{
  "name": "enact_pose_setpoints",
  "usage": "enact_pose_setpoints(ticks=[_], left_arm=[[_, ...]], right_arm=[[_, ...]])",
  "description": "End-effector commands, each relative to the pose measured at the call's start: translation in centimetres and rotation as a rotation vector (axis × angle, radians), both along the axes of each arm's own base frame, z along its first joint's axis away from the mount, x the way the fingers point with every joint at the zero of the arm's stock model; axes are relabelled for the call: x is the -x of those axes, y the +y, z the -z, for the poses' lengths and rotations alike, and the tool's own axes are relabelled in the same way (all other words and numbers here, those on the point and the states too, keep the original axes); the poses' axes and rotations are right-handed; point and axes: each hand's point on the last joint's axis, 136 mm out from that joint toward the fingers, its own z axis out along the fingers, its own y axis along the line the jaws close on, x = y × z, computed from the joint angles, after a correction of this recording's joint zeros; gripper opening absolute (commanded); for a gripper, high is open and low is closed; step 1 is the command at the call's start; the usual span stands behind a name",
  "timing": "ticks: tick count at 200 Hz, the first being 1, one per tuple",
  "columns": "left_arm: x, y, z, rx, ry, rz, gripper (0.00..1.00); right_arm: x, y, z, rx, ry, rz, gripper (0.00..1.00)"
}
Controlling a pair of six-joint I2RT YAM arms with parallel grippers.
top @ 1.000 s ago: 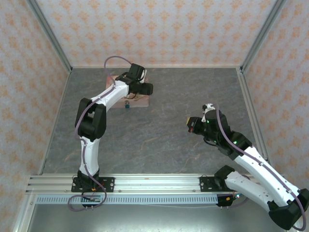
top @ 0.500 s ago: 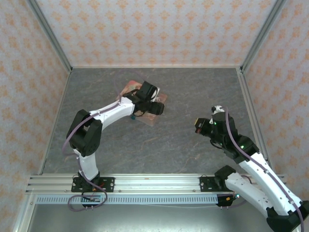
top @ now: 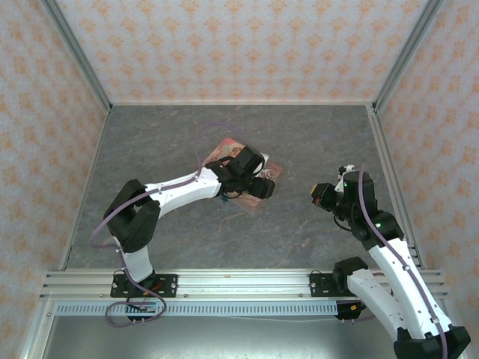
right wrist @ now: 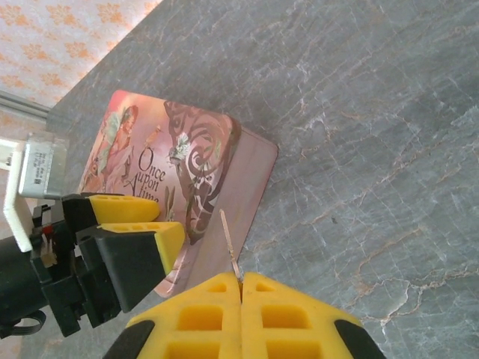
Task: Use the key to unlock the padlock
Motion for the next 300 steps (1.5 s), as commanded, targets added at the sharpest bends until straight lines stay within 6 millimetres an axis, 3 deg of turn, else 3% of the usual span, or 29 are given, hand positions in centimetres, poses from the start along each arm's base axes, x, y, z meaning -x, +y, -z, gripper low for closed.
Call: enact_pose_setpoints(ticks=[1, 45, 69, 89, 143, 169, 218, 279, 300], left_arm=[[-0.9, -1.4, -1.2, 0.050, -0.008, -0.002, 0.70], [-1.0, -0.6, -6.0, 0.076, -0.113, 0.009, 0.73], [-0.4, 2.2, -8.5, 0.057, -0.184, -0.006, 0.75], [0.5, 5.5, -8.9, 0.045, -0.196, -0.035, 0.76], [3.9, 13.5, -5.7, 0.149, -0.154, -0.140, 0.84], [4.0, 15.4, -3.5, 0.280, -0.114, -0.180, 0.86], [3.8, 14.2, -0.3, 0.389, -0.102, -0.101, 0.87], [2.5, 13.6, 2.8, 0.394, -0.128, -0.077, 0.86], [2.2, 13.4, 3.6, 0.399, -0.122, -0.076, 0.84]], right_arm=[[0.1, 0.7, 0.2, -0.025, -0.015, -0.047, 0.01], [-0.2, 2.4, 0.1, -0.112, -0.047, -0.113, 0.01], [-0.5, 3.7, -0.1, -0.189, -0.067, -0.159, 0.01], [-0.8, 4.8, -0.1, -0.261, -0.076, -0.190, 0.01], [-1.8, 7.7, 0.2, -0.319, -0.097, -0.248, 0.01], [-2.5, 9.4, 0.4, -0.332, -0.096, -0.278, 0.01], [-4.2, 12.0, 0.5, -0.363, -0.101, -0.316, 0.01], [-7.0, 14.1, -0.1, -0.404, -0.129, -0.336, 0.01], [-7.9, 14.9, 0.7, -0.406, -0.114, -0.342, 0.01]])
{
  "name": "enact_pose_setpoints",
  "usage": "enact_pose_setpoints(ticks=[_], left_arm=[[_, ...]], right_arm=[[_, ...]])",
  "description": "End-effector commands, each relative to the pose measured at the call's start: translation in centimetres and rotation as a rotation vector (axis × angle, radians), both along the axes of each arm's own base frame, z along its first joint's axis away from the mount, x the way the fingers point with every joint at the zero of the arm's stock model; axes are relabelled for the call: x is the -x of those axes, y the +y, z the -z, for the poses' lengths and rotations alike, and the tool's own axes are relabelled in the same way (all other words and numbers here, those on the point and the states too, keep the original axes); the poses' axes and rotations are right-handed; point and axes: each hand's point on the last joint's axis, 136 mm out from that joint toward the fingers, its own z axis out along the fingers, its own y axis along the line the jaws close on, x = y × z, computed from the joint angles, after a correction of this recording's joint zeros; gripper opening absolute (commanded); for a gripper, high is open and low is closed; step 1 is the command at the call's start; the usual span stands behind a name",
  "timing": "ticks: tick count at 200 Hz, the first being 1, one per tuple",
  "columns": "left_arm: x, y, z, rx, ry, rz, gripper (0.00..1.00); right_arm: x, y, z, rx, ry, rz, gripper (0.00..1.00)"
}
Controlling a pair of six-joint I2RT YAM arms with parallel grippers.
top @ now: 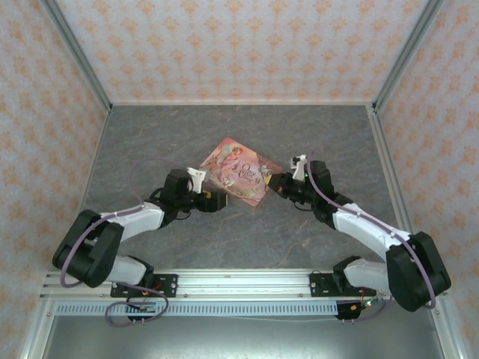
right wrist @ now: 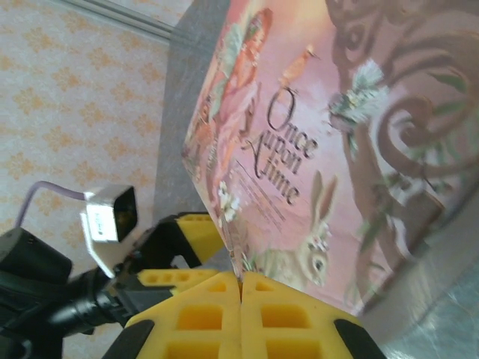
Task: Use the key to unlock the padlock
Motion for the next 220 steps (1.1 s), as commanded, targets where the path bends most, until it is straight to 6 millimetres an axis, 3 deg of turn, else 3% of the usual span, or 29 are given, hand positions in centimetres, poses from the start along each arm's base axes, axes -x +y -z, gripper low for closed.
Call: enact_pose_setpoints(ticks=[1, 88, 152, 220], left_arm=[[-1.2, -0.7, -0.9, 0.040, -0.088, 0.024, 0.84], [-1.7, -1.2, 1.6, 0.045, -0.042, 0.037, 0.70], [-1.6, -1.6, 2.5, 0.048, -0.014, 0.056, 0.65], [-1.9, -2.5, 2.3, 0.077, -0.025, 0.078, 0.60]], right_arm=[[-1.7, 1.4, -2.9, -0.063, -0.097, -0.010, 0.01], [-4.7, 2.7, 0.3, -0.055, -0.026, 0.022, 0.01], [-4.8, 1.7, 4.2, 0.094, 0.063, 0.047, 0.00], [-4.8, 1.6, 5.4, 0.119, 0.081, 0.039, 0.00]])
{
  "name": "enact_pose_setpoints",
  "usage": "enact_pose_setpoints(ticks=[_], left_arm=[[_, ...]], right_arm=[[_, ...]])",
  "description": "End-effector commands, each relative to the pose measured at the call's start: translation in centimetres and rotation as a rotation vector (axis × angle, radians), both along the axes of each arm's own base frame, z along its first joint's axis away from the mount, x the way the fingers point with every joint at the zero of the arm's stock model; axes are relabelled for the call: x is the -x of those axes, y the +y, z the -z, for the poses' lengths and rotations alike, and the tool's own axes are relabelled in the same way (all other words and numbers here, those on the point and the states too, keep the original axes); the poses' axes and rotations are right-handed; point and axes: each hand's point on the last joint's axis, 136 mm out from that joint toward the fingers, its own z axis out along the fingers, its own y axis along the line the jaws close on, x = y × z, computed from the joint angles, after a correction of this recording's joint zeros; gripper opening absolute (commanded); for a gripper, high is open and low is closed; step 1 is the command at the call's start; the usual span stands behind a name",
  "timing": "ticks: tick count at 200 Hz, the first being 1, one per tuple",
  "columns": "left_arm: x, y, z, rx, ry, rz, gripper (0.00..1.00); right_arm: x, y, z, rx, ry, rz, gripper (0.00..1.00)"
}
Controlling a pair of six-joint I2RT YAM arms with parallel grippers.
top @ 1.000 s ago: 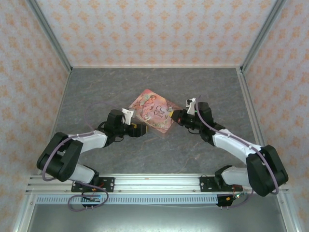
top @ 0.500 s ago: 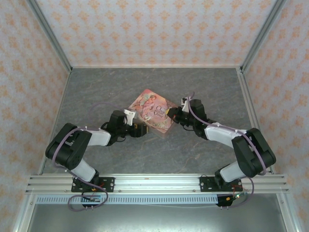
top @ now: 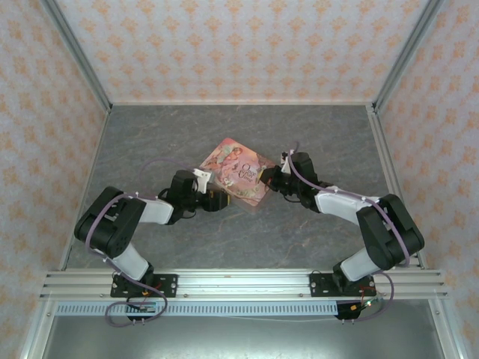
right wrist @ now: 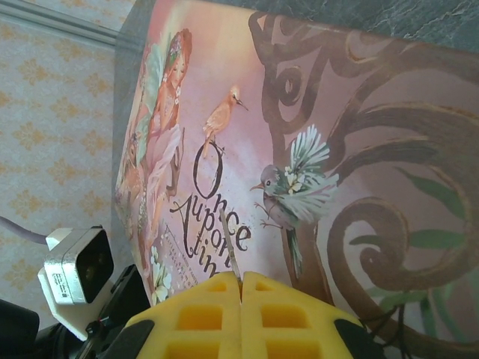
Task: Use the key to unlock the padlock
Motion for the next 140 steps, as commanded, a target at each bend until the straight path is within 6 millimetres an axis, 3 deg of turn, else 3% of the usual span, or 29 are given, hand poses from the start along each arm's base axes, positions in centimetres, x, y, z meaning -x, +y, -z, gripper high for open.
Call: enact_pose_setpoints(ticks=[1, 140], left_arm=[[-0.4, -1.1, -0.7, 0.037, -0.023, 0.036, 0.60], [-0.7, -2.5, 0.1, 0.016, -0.010, 0.025, 0.40]], right_arm=[[-0.4, 0.1, 0.5, 0.032, -0.007, -0.001, 0.00], [-0.3, 0.2, 0.9, 0.026, 0.007, -0.005, 0.00]])
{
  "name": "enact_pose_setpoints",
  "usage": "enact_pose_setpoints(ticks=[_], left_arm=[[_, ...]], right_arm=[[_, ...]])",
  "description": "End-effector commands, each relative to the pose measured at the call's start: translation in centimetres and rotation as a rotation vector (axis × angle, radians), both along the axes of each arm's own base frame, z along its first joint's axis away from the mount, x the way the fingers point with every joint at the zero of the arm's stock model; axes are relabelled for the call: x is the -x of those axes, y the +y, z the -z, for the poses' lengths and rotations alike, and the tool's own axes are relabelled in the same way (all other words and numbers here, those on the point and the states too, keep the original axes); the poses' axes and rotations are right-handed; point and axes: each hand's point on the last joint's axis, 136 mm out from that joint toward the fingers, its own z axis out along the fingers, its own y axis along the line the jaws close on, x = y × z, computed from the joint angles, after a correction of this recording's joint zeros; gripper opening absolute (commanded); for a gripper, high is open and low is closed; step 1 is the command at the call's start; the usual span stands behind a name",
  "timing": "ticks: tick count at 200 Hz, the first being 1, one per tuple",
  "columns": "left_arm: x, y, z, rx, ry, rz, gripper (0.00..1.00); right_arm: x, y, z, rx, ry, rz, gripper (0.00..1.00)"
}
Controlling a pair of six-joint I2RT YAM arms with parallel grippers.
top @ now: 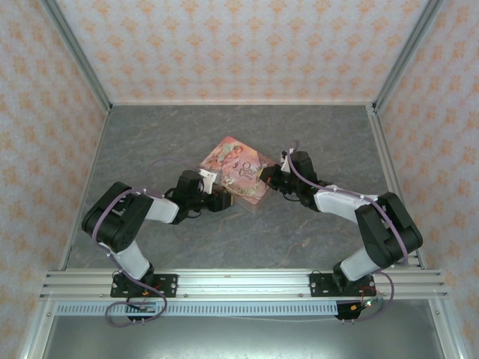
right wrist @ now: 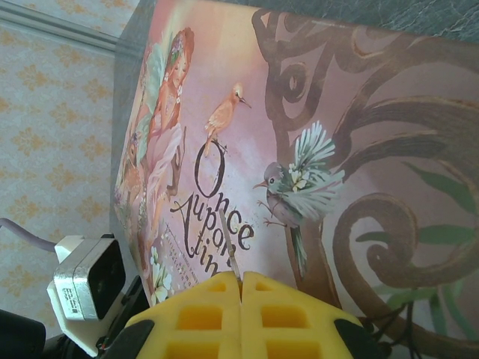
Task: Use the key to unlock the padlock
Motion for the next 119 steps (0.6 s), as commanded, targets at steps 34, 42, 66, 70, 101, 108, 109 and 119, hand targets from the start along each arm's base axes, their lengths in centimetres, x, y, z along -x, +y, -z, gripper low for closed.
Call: enact_pose_setpoints(ticks=[34, 42, 66, 70, 101, 108, 109, 119], left_arm=[[-0.8, -0.8, -0.9, 0.004, -0.027, -0.012, 0.35], [-0.9, -0.8, -1.1, 0.005, -0.033, -0.013, 0.34], [-1.0, -0.7, -1.5, 0.001, -0.039, -0.028, 0.32], [-1.1, -0.6, -1.6, 0.001, -0.042, -0.030, 0.32], [-1.4, -0.3, -1.9, -0.005, -0.049, -0.063, 0.33], [-1.5, -0.1, -2.0, -0.006, -0.053, -0.076, 0.33], [-1.5, -0.1, -2.0, -0.006, -0.051, -0.079, 0.33], [-1.7, 0.1, -2.1, -0.002, -0.056, -0.097, 0.33]], right_arm=[[0.3, 0.1, 0.9, 0.021, 0.015, -0.016, 0.00], [0.3, 0.1, 0.8, 0.019, 0.012, -0.017, 0.00], [0.4, 0.2, 0.7, 0.017, 0.012, -0.018, 0.00], [0.4, 0.2, 0.7, 0.017, 0.010, -0.018, 0.00], [0.4, 0.1, 0.7, 0.016, 0.011, -0.017, 0.00], [0.4, 0.1, 0.6, 0.015, 0.011, -0.017, 0.00], [0.5, 0.1, 0.7, 0.016, 0.011, -0.018, 0.00], [0.4, 0.1, 0.6, 0.015, 0.009, -0.017, 0.00]])
